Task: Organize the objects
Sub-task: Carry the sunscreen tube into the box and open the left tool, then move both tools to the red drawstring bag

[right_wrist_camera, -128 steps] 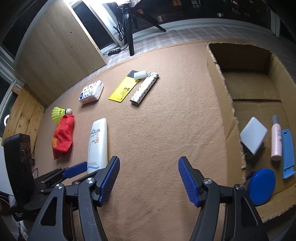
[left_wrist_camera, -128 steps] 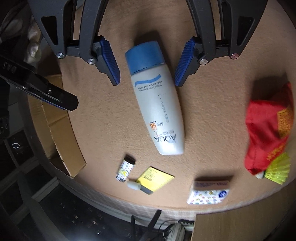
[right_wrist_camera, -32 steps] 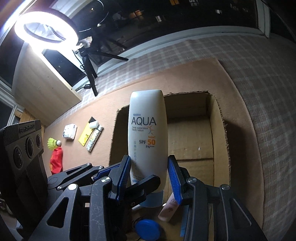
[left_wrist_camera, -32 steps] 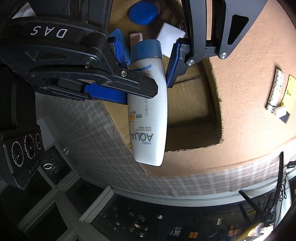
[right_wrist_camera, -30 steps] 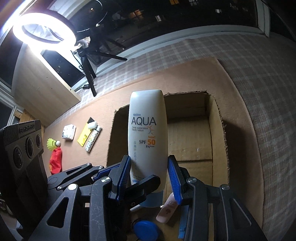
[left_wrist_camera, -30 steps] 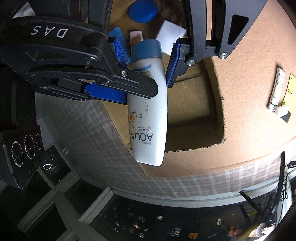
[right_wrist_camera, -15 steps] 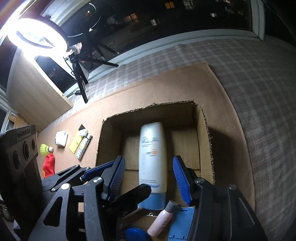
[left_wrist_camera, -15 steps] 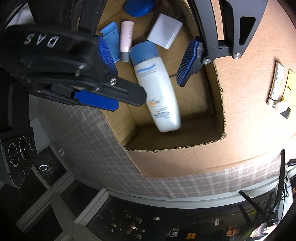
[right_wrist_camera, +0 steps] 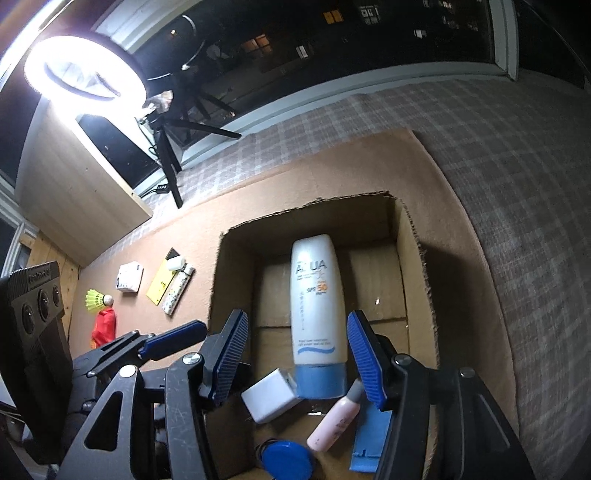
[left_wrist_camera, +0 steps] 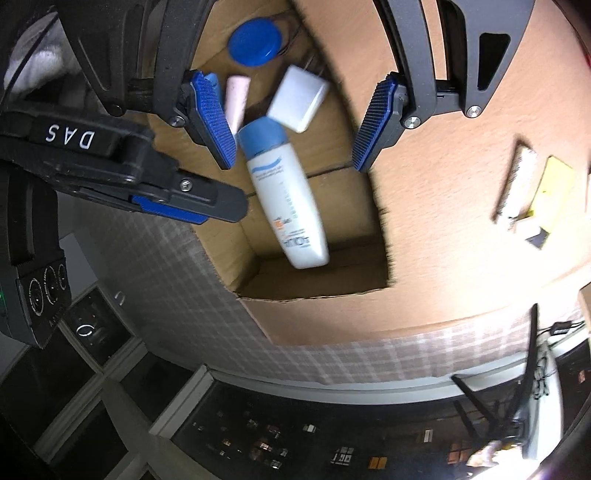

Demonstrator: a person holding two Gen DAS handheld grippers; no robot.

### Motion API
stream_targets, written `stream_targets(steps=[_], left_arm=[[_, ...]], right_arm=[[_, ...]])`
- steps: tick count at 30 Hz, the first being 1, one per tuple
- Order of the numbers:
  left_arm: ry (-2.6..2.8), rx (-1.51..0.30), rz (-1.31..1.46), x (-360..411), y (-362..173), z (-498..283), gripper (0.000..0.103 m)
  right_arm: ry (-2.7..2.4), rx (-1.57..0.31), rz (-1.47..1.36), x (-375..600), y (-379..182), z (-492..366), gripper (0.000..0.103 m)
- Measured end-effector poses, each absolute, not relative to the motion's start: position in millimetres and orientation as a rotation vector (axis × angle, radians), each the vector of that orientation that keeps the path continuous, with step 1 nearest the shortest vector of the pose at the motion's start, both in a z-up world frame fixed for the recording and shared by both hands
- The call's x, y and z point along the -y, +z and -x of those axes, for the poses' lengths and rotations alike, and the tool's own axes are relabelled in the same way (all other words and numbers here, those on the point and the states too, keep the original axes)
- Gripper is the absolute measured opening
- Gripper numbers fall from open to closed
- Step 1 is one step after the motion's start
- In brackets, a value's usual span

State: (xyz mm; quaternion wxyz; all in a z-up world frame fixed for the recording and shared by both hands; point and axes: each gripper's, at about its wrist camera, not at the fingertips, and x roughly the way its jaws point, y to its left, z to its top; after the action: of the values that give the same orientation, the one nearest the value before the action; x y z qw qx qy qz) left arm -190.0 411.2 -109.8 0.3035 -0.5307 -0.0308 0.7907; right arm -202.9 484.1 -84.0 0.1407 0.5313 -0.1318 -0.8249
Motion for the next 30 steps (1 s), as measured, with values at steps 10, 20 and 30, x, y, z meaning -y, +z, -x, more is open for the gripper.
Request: stream_targets(steps=[10, 20, 30], left_arm=[[2.188, 0.129, 1.403, -324.8, -96.2, 171.2, 0.070], [2.311, 0.241, 1.441, -198.5, -94.1, 159.7, 0.074], [2.428, 0.385, 1.523, -59.6, -111.0, 149.6, 0.078]], right_arm=[[-2.354, 0.336, -1.487, -433.8, -73.4, 179.0, 0.053], [-2.271, 0.259, -1.440, -347.1, -67.7, 164.5, 0.054], [-2.168, 0.195, -1.376, -248.4, -73.7, 157.4, 0.064]])
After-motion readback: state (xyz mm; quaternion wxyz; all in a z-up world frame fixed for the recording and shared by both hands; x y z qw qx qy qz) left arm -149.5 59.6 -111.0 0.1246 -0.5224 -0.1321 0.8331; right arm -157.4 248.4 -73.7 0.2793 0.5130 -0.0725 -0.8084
